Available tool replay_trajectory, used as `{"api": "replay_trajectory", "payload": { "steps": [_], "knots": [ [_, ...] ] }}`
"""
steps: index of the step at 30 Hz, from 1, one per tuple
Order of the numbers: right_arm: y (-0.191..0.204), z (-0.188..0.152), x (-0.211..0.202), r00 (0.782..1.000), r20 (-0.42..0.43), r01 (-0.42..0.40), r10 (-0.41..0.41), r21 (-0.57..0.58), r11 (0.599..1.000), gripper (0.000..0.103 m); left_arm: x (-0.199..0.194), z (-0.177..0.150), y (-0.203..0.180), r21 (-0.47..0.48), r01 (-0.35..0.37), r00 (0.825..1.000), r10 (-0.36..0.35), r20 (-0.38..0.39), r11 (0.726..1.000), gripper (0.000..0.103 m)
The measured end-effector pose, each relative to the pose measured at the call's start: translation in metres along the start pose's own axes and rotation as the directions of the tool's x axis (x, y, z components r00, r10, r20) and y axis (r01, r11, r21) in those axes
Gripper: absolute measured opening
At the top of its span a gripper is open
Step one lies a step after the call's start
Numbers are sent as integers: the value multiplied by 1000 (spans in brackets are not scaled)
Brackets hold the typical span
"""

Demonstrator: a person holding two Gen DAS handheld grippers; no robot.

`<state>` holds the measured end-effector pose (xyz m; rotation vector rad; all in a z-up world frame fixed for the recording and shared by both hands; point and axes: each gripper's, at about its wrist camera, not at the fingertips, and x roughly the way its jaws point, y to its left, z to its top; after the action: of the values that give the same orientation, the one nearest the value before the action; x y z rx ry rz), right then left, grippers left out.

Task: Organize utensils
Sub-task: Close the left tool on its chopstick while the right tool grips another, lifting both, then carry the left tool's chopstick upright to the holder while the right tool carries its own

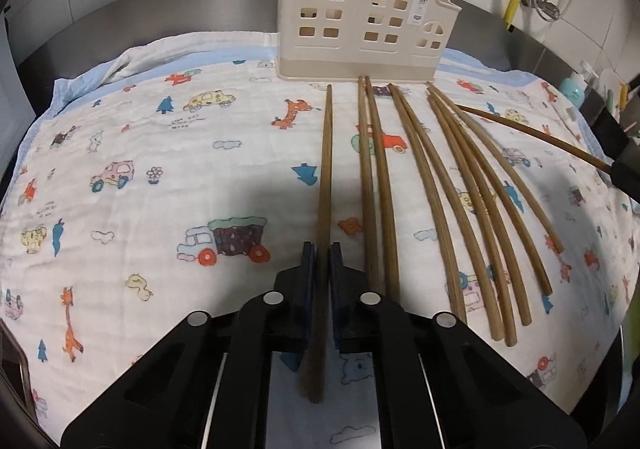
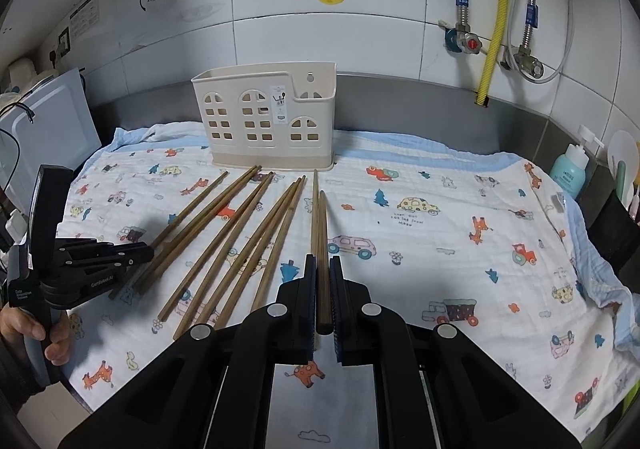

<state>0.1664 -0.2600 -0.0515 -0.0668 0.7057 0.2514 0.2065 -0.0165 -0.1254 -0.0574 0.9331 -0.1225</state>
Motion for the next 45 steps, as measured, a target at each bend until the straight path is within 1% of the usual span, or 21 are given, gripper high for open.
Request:
{"api": "replay_trajectory", "payload": {
  "steps": [1, 3, 9, 14, 20, 23, 25, 29, 33, 36, 39, 41, 45],
  "knots": [
    [0, 0, -1, 1000, 1, 1, -1, -2, 1000, 7, -1, 1, 0, -4, 1, 1000, -1, -4, 1000, 6],
    [0, 3, -3, 1000, 5, -2, 2, -1, 1000, 7, -6, 3, 2, -19, 27, 1000, -27, 3, 999, 5],
    [0, 21, -15, 999, 41, -9, 9, -12, 1000, 7, -39, 16, 2, -9, 69, 995, -68, 77, 998, 5],
    [1, 43, -23, 997, 70, -21, 24, -32, 999, 7, -65, 32, 6, -18, 137, 979, -133, 153, 990, 5],
    [2, 69, -24, 995, 79, -50, 53, -45, 998, 7, -79, 48, -3, 35, 146, 967, -150, 208, 989, 5],
    [2, 81, -27, 993, 87, -77, 81, -46, 996, 7, -83, 57, -4, 58, 155, 963, -164, 215, 986, 5],
    [2, 92, -29, 991, 91, -98, 103, -51, 994, 7, -87, 62, -6, 72, 145, 961, -158, 225, 987, 5],
    [2, 116, -36, 986, 112, -113, 120, -71, 991, 7, -96, 75, -7, 92, 132, 958, -151, 245, 987, 5],
    [0, 149, -47, 983, 145, -97, 110, -98, 990, 7, -104, 90, -9, 118, 103, 956, -131, 261, 988, 5],
    [-2, 173, -55, 979, 168, -96, 114, -109, 989, 7, -112, 100, -9, 136, 99, 950, -134, 282, 986, 5],
    [-3, 198, -57, 978, 185, -80, 101, -119, 990, 7, -121, 111, -10, 143, 91, 945, -131, 298, 986, 5],
    [-3, 212, -50, 979, 178, -81, 101, -118, 990, 7, -129, 120, -11, 153, 84, 938, -130, 321, 985, 5],
    [2, 227, -25, 986, 136, -78, 95, -128, 989, 7, -152, 143, -17, 173, 70, 914, -132, 383, 982, 5]
  ]
}}
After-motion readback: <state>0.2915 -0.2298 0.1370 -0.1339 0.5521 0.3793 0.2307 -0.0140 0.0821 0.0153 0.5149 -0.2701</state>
